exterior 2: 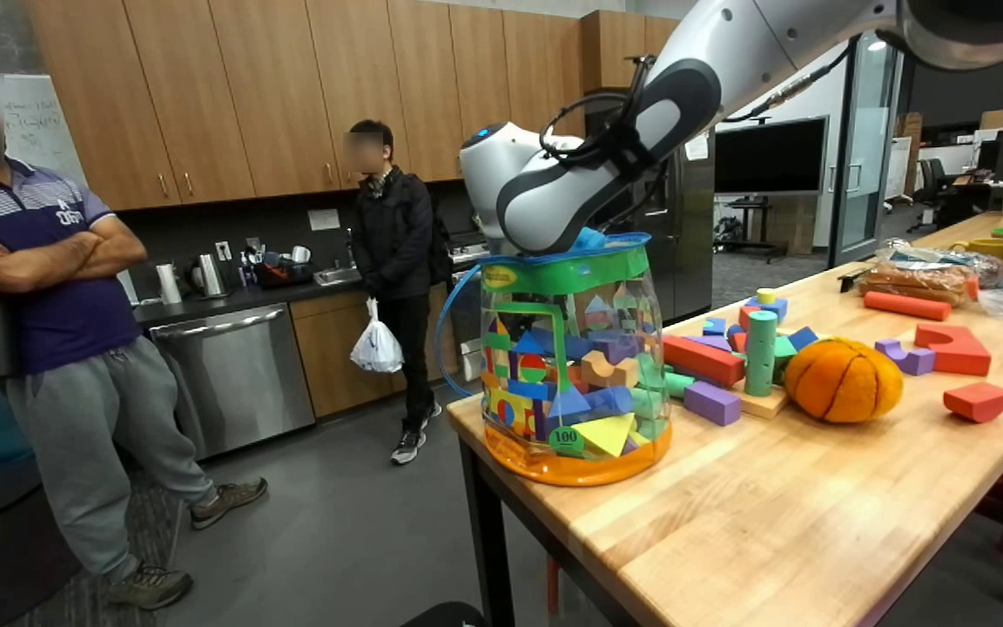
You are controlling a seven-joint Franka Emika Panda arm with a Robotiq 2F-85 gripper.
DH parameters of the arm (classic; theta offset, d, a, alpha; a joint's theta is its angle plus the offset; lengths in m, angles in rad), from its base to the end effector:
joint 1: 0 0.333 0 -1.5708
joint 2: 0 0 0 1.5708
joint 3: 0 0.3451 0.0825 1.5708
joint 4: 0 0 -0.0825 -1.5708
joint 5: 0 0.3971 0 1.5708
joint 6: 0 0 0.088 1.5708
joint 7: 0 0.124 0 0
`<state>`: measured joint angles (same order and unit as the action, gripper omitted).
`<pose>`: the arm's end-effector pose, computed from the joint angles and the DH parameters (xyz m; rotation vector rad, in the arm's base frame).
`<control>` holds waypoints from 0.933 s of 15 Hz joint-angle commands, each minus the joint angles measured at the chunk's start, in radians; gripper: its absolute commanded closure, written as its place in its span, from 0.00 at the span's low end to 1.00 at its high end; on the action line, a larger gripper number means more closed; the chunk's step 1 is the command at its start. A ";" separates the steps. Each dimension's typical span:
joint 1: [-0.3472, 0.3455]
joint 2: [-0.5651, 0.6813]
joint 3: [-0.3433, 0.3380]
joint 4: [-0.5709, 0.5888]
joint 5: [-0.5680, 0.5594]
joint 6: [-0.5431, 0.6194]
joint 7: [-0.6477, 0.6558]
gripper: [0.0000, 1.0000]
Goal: Remove one blue block from the clear bag.
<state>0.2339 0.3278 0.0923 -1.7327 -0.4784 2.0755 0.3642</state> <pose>0.6476 0.1813 0.4030 2.7608 0.2595 0.2097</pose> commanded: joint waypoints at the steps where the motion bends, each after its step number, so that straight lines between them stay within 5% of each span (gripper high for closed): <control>1: 0.014 -0.010 -0.015 -0.003 -0.007 0.003 0.010 0.00; 14: 0.010 -0.003 0.005 -0.008 0.061 -0.039 -0.057 0.00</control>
<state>0.2380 0.3284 0.1023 -1.7398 -0.4358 2.0447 0.3220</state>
